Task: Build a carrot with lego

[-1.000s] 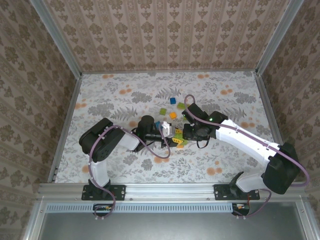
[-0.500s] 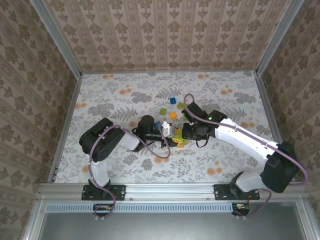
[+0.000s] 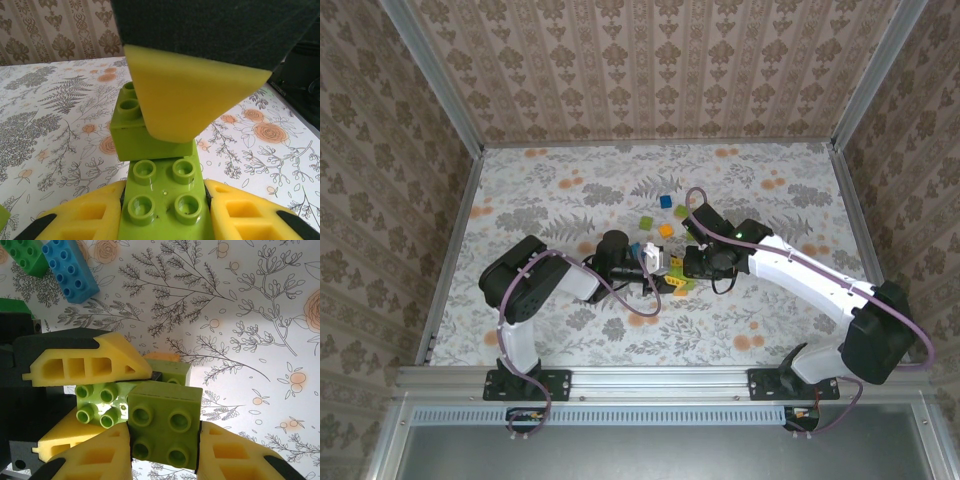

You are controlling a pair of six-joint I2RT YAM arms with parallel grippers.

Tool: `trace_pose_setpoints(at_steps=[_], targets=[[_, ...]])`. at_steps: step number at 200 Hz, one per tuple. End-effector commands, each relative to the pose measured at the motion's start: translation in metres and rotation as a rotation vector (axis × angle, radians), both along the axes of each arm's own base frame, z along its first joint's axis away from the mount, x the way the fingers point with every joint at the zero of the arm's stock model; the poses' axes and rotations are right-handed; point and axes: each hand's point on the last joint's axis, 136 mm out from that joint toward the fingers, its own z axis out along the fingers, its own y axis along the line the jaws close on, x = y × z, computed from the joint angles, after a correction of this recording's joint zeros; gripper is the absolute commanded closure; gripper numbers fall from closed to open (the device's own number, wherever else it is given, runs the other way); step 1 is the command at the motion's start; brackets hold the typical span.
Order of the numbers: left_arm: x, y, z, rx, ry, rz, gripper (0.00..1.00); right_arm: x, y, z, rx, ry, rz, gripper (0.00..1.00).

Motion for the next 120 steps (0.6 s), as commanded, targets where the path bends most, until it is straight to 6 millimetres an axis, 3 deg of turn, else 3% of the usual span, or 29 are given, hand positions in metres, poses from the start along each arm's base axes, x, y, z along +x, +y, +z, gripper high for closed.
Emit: trace_pose_setpoints(at_steps=[1,120], targets=[[-0.0181,0.0342,-0.1044,0.331,0.207,0.074,0.87,-0.0217,-0.0164,-0.0227,-0.090,0.127,0.024,0.75],[-0.0171,0.0340,-0.1056,0.332,0.211,0.074,0.87,-0.0284,-0.0245,-0.0255,-0.108,0.169,0.029,0.75]])
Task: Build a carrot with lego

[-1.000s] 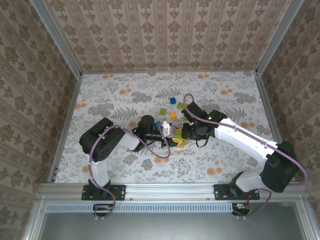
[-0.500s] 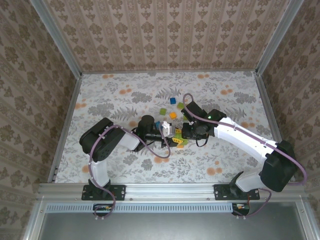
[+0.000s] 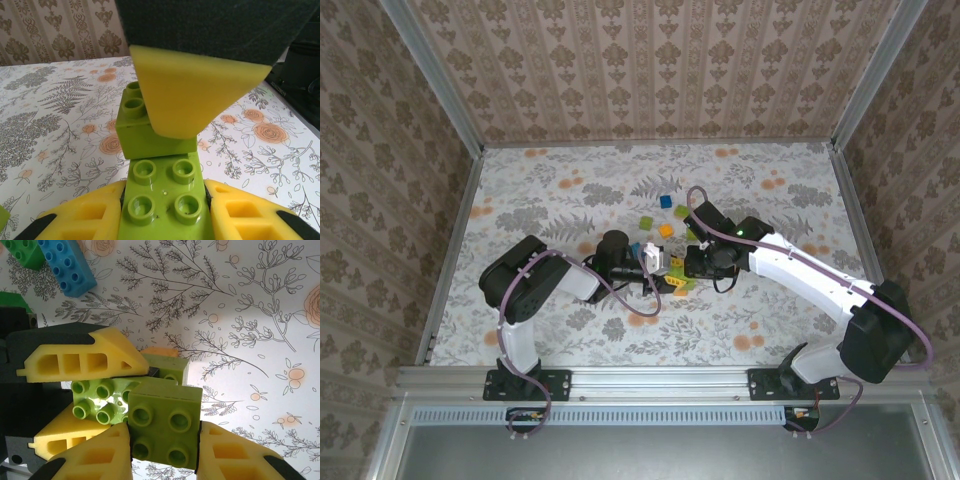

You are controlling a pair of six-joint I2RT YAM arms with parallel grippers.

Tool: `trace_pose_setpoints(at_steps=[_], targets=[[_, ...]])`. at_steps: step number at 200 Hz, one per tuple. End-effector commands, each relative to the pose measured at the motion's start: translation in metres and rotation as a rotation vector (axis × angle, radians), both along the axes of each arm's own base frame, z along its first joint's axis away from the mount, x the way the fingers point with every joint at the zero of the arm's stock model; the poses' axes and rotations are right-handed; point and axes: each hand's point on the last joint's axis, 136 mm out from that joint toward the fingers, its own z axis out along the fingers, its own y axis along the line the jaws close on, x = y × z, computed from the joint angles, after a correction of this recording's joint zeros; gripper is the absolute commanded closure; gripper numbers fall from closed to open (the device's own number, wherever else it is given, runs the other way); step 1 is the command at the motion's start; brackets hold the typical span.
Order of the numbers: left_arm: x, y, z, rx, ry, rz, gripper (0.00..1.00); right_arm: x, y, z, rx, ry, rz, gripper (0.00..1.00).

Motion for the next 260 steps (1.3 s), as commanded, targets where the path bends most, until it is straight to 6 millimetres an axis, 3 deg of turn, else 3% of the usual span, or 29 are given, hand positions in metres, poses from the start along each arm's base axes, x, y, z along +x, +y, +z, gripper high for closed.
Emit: trace_pose_setpoints(at_steps=[1,151,260], targets=[[-0.017,0.034,-0.105,0.332,0.210,0.074,0.87,-0.027,-0.022,-0.024,-0.109,0.141,0.019,0.75],[-0.018,0.034,-0.106,0.332,0.218,0.071,0.87,-0.041,-0.027,-0.047,-0.134,0.174,-0.003,0.77],[-0.017,0.034,-0.107,0.331,0.221,0.070,0.87,-0.053,-0.032,-0.046,-0.165,0.207,0.026,0.77]])
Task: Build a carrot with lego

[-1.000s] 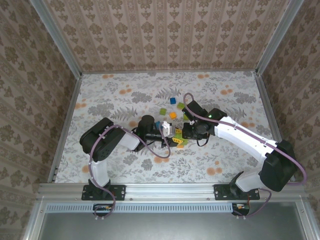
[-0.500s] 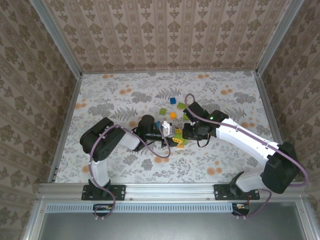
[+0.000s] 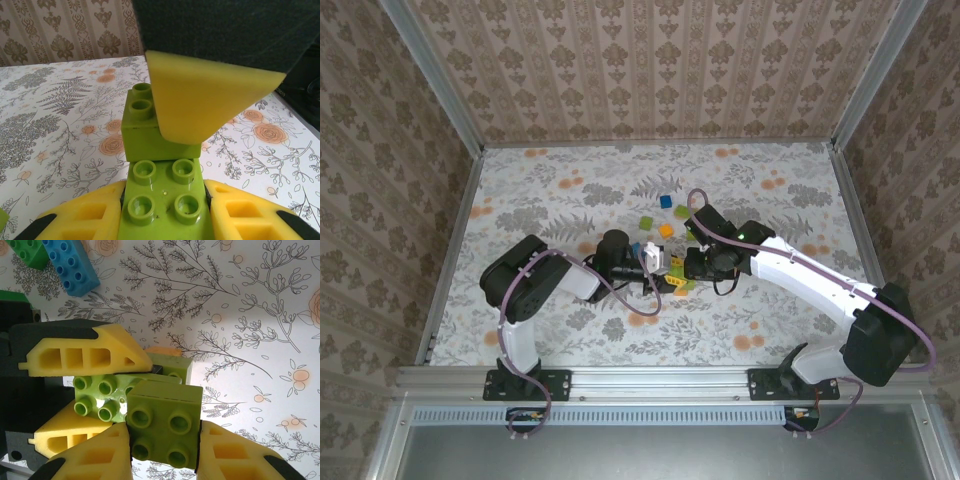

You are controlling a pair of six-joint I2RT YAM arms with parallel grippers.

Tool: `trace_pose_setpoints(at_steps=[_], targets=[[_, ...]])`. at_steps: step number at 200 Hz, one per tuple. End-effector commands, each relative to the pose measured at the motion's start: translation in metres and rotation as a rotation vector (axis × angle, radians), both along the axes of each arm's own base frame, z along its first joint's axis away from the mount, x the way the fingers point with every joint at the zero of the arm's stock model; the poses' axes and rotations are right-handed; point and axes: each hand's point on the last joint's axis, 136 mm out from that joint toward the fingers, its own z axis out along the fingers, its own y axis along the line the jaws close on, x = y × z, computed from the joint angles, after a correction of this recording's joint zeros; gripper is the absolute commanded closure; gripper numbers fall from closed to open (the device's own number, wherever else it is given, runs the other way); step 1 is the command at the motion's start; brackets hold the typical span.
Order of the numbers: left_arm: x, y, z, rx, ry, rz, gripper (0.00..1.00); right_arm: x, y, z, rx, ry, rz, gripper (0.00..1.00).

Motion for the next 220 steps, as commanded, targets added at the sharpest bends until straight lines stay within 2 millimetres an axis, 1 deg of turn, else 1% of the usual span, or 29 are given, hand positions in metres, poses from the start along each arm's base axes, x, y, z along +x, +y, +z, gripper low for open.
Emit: trace_pose_setpoints(at_steps=[1,65,103,150,220], targets=[[-0.017,0.034,-0.107,0.333,0.217,0.076,0.87,-0.048,-0.034,-0.043,-0.174,0.216,0.014,0.77],[-0.016,0.036,-0.107,0.332,0.219,0.081,0.87,-0.054,-0.036,-0.055,-0.214,0.236,0.024,0.77],[-0.016,0.036,-0.106,0.329,0.226,0.077,0.87,-0.061,-0.040,-0.064,-0.229,0.251,0.021,0.78],[-0.016,0.036,-0.106,0.331,0.226,0.079,0.87,-0.064,-0.040,-0.070,-0.244,0.265,0.031,0.78],[-0.015,0.037,-0.107,0.329,0.229,0.079,0.87,-0.071,-0.038,-0.090,-0.246,0.324,0.057,0.78]])
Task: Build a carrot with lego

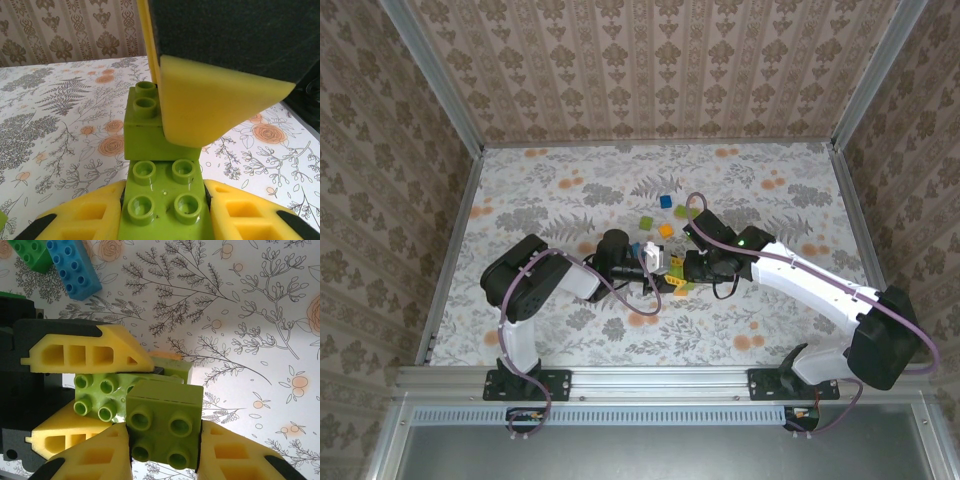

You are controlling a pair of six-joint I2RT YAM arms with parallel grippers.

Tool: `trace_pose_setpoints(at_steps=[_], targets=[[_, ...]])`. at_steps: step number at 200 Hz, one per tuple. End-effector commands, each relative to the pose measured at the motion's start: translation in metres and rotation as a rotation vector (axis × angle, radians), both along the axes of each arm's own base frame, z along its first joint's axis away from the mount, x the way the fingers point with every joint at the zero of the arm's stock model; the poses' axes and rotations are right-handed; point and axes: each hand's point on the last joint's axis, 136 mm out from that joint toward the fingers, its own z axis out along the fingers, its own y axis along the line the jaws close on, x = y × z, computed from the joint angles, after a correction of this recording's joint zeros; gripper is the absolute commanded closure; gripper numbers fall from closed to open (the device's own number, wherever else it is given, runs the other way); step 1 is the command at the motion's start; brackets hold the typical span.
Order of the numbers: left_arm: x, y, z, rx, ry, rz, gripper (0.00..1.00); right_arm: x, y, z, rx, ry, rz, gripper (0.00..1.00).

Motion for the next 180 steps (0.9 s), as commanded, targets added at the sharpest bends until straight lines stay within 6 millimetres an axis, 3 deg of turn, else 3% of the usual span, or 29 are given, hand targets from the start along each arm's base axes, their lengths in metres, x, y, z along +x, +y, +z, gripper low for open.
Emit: trace_pose_setpoints(at_steps=[1,107,180], targets=[[-0.017,0.036,-0.107,0.332,0.226,0.082,0.87,-0.069,-0.039,-0.082,-0.228,0.356,0.039,0.78],[-0.017,0.040,-0.103,0.325,0.221,0.087,0.87,-0.090,-0.047,-0.076,-0.231,0.503,0.134,0.77],[-0.017,0.040,-0.106,0.330,0.225,0.090,0.88,-0.078,-0.064,-0.065,-0.227,0.520,0.043,0.79]])
